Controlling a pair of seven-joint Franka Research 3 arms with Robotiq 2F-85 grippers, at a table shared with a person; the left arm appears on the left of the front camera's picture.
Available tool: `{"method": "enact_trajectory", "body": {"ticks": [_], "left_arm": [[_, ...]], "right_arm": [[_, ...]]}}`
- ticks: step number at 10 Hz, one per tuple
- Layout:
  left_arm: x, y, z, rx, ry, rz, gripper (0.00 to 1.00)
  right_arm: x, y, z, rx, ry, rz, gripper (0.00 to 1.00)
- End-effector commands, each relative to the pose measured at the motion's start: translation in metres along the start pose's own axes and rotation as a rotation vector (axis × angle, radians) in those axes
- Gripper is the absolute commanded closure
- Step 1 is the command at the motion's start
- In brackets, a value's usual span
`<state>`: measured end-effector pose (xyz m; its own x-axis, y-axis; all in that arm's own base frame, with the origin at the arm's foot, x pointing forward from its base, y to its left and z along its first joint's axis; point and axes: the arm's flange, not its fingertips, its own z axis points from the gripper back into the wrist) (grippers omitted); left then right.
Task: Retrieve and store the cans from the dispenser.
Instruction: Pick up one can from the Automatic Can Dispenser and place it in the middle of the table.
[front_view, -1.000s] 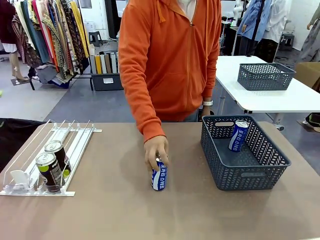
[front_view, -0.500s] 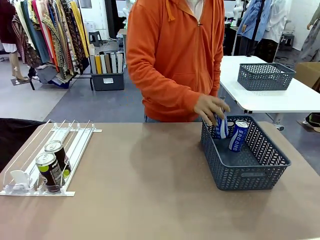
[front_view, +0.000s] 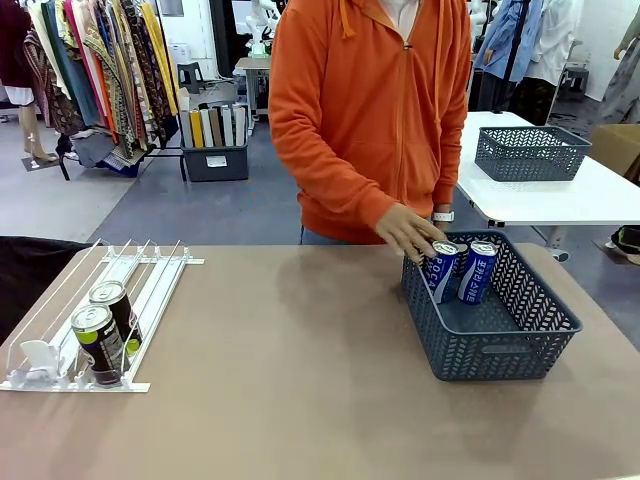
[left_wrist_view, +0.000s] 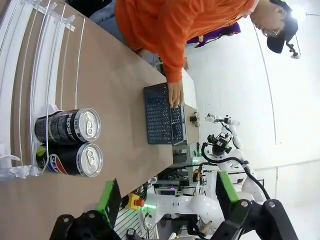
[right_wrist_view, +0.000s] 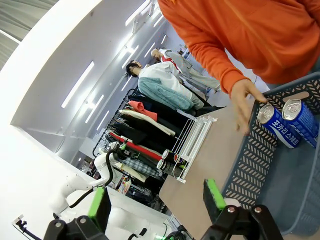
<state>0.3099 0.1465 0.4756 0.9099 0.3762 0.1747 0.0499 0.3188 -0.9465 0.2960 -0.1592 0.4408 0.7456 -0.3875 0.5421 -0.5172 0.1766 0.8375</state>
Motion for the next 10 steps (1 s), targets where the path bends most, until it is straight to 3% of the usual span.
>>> {"method": "enact_trajectory", "body": {"ticks": [1, 4, 6, 8, 10], "left_arm": [[-0.001, -0.002, 0.000, -0.019, -0.004, 0.008, 0.00], [0.000, 0.000, 0.000, -0.001, 0.001, 0.000, 0.00], [0.009, -0.045, -0.031, 0.384, 0.122, 0.003, 0.00], [0.001, -0.087, -0.075, 0.750, 0.185, -0.127, 0.00], [-0.015, -0.107, -0.116, 1.104, 0.177, -0.248, 0.00]], "right_arm": [[0.004, 0.004, -0.003, 0.010, -0.017, -0.009, 0.00], [0.004, 0.004, -0.003, 0.010, -0.017, -0.009, 0.00], [0.004, 0.004, -0.003, 0.010, -0.017, -0.009, 0.00], [0.004, 0.004, -0.003, 0.010, -0.017, -0.009, 0.00], [0.004, 0.004, -0.003, 0.010, -0.017, -0.009, 0.00]]}}
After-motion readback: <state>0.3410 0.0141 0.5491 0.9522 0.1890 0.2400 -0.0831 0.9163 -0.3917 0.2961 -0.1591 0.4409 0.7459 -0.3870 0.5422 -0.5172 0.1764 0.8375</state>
